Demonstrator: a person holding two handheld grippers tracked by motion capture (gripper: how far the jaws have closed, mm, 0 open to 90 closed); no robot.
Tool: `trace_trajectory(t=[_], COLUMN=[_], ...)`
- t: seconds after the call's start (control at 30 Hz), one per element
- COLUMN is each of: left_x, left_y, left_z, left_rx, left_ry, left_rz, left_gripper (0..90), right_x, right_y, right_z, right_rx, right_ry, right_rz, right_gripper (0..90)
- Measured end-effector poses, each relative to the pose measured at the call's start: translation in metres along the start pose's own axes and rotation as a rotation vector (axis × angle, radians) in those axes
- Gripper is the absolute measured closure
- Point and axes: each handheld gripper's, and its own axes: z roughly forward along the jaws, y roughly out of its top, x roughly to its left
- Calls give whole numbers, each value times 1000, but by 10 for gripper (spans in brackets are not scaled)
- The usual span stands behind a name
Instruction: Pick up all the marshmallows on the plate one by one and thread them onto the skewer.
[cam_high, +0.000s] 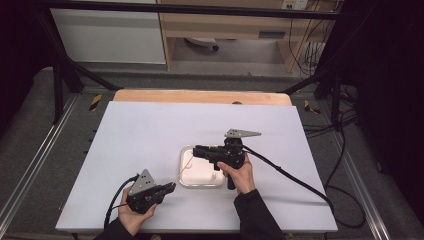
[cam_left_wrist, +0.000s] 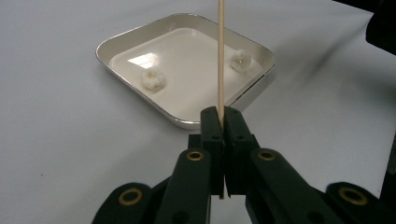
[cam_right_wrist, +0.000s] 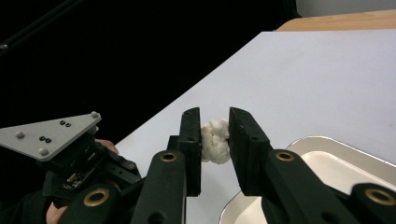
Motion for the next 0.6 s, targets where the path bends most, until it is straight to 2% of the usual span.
trace_trajectory(t=[0.6], left_x=[-3], left_y=[-1], left_z=[1], left_rx=[3], left_ry=[12], left_rz=[7], left_gripper=[887], right_x=[2], right_y=[-8], right_z=[5], right_rx=[-2], right_ry=[27], right_rz=[10], right_gripper=[774])
